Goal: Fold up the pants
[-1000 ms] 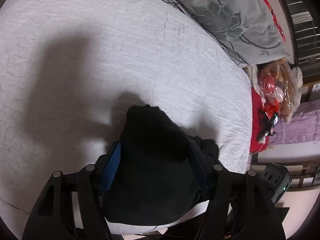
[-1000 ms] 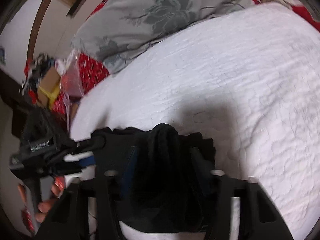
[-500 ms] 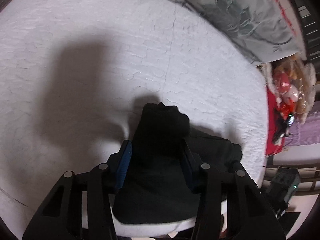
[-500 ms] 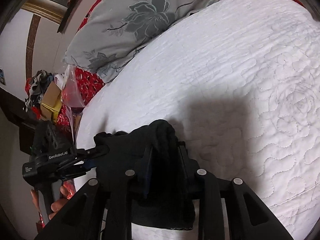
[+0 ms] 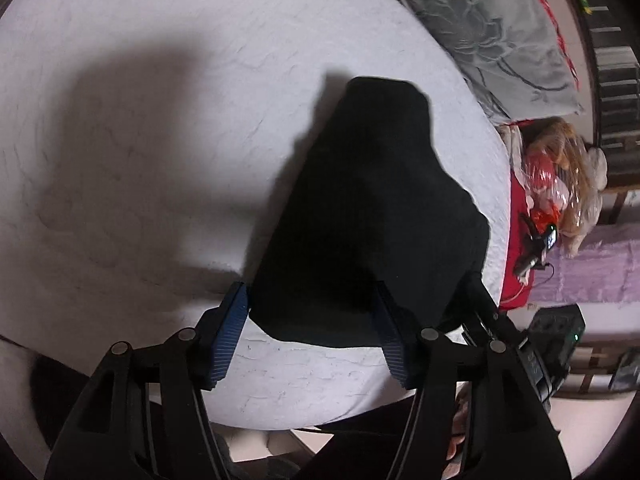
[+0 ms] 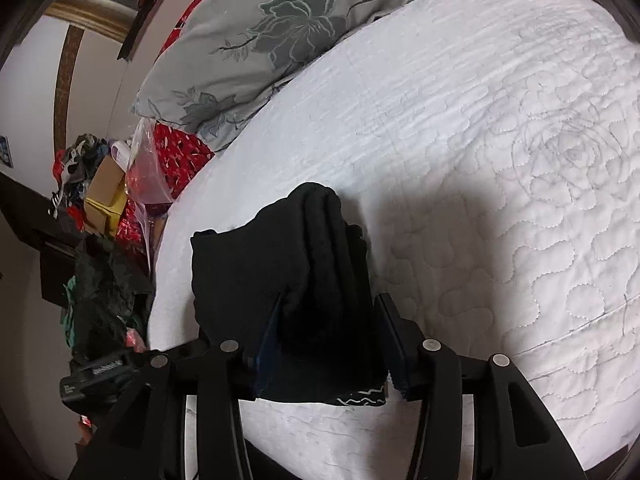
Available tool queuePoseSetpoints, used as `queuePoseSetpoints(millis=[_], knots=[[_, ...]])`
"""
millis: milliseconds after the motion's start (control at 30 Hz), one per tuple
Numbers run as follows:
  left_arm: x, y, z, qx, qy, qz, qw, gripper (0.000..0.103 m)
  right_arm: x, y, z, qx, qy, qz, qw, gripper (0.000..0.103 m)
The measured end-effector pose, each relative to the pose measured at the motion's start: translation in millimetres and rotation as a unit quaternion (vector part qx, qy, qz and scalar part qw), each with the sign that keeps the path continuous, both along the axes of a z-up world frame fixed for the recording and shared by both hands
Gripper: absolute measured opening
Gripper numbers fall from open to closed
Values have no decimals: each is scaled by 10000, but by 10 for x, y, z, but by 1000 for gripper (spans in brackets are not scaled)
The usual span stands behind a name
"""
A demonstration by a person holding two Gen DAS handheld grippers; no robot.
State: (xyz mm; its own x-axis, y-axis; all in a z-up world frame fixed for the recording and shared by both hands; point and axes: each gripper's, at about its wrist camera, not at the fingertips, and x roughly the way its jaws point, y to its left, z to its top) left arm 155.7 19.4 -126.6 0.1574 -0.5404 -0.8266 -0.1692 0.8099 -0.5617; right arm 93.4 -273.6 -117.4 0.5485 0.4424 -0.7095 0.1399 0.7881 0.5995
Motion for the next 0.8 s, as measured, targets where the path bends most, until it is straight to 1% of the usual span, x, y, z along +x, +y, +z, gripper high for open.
queuePoseSetpoints(millis=[33, 67, 100, 133, 167, 200, 267, 333, 367, 433, 500, 567, 600, 633, 667, 700, 800], knots=[[-2, 5, 11, -17, 12, 40, 10000, 59, 4, 5, 2, -58, 33, 12, 10000, 35], [1, 16, 50, -21, 2, 96, 10000, 50, -4, -12, 9, 9, 71, -3, 10000, 30], [-8, 30, 94, -47, -21, 109, 9999, 41, -31, -42, 22, 196, 66, -28, 9998, 25], [-19, 44, 134, -54, -49, 86, 9999, 39, -70, -89, 41, 507, 29, -71, 9987, 20], [-42, 58, 175, 24, -97, 47, 9999, 37, -129, -134, 75, 775, -24, -128, 9969, 20], [-63, 68, 180, 174, -106, -6, 9998, 36, -172, -146, 94, 810, -37, -110, 9966, 20], [-106, 102, 70, 385, -8, -27, 9993, 35, -218, -127, 45, 598, 38, -23, 9982, 19], [-114, 114, -44, 365, 121, 11, 9993, 35, -221, -104, -116, 425, 243, 7, 9988, 20], [-109, 115, -58, 354, 128, 50, 9993, 35, -223, -100, -159, 414, 277, 0, 9988, 21], [-121, 105, 9, 440, 59, -28, 9990, 35, -229, -98, -157, 395, 311, -51, 9987, 35], [-133, 77, 167, 633, -151, -154, 9978, 35, -232, -122, -80, 459, 257, -9, 9986, 35], [-132, 132, 412, 754, -601, -165, 9952, 35, -241, -191, 73, 464, 5, -81, 9989, 36], [-103, 134, 514, 809, -772, -183, 9936, 39, -231, -228, 132, 442, -112, -145, 9989, 42], [-37, 122, 616, 860, -924, -233, 9917, 44, -201, -260, 183, 417, -178, -214, 9987, 52], [19, 108, 656, 881, -996, -242, 9908, 54, -154, -284, 214, 381, -198, -297, 9986, 55], [111, 77, 710, 896, -1095, -270, 9896, 64, -119, -289, 220, 377, -197, -318, 9986, 56], [383, -84, 710, 978, -1093, -438, 9882, 65, 17, -223, 178, 361, -114, -256, 9990, 56]])
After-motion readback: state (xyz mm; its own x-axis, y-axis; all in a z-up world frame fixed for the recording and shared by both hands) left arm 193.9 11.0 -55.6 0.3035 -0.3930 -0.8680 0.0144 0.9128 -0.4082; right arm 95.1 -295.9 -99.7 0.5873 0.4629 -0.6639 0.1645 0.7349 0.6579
